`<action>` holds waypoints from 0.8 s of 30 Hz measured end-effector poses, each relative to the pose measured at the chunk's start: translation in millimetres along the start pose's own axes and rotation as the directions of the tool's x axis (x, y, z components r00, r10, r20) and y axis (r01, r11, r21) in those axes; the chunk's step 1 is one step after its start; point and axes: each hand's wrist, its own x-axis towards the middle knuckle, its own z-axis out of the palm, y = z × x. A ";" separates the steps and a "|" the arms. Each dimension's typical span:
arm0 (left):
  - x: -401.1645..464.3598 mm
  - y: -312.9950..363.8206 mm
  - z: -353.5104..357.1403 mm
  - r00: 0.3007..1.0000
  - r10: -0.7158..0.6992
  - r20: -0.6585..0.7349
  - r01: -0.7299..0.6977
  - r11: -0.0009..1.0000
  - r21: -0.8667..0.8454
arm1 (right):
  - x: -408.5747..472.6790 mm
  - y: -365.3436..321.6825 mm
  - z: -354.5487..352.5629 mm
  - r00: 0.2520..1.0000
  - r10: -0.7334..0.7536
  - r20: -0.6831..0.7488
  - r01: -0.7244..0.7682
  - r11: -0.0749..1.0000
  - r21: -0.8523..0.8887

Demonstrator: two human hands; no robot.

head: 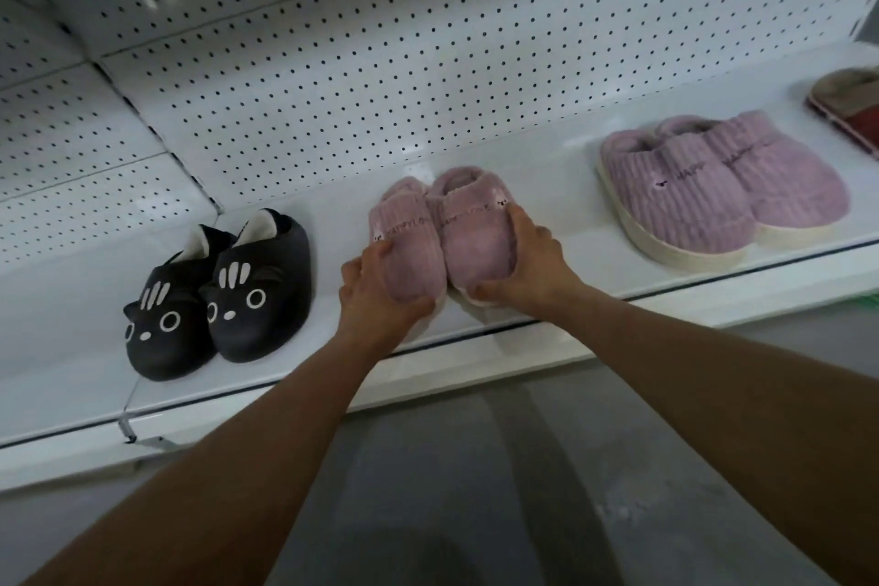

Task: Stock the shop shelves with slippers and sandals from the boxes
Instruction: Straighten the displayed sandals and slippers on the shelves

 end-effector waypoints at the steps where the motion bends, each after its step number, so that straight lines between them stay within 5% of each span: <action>1: 0.1 -0.1 -0.6 1.000 -0.007 0.002 0.007 1.000 0.000 | -1.0 -0.1 1.2 1.000 -0.011 0.003 0.011 1.000 0.003; 4: -5.5 2.8 1.7 1.000 -0.023 -0.002 0.023 0.999 0.026 | -6.4 3.8 0.3 0.998 -0.028 0.054 0.027 0.999 0.020; 7: -11.5 20.0 3.8 0.973 0.079 -0.218 -0.064 0.995 0.078 | -14.2 9.5 -17.8 0.995 -0.076 0.060 0.077 0.997 -0.024; 11: -14.2 76.1 29.6 0.846 0.391 -0.363 -0.371 0.920 0.127 | -19.2 41.2 -71.4 0.909 -0.253 -0.330 0.190 0.958 -0.213; 16: -29.8 159.7 106.5 0.801 0.590 -0.097 -0.595 0.804 -0.022 | -24.0 106.9 -167.6 0.769 -0.091 -0.633 -0.047 0.979 -0.197; 20: -29.9 201.1 151.9 0.784 0.597 0.170 -0.608 0.794 0.016 | -26.2 151.9 -218.2 0.875 0.238 -0.422 -0.281 0.959 -0.044; 24: -25.3 212.1 168.4 0.803 0.511 0.305 -0.572 0.805 0.158 | -26.8 173.9 -224.7 0.937 0.251 -0.245 -0.245 0.968 0.055</action>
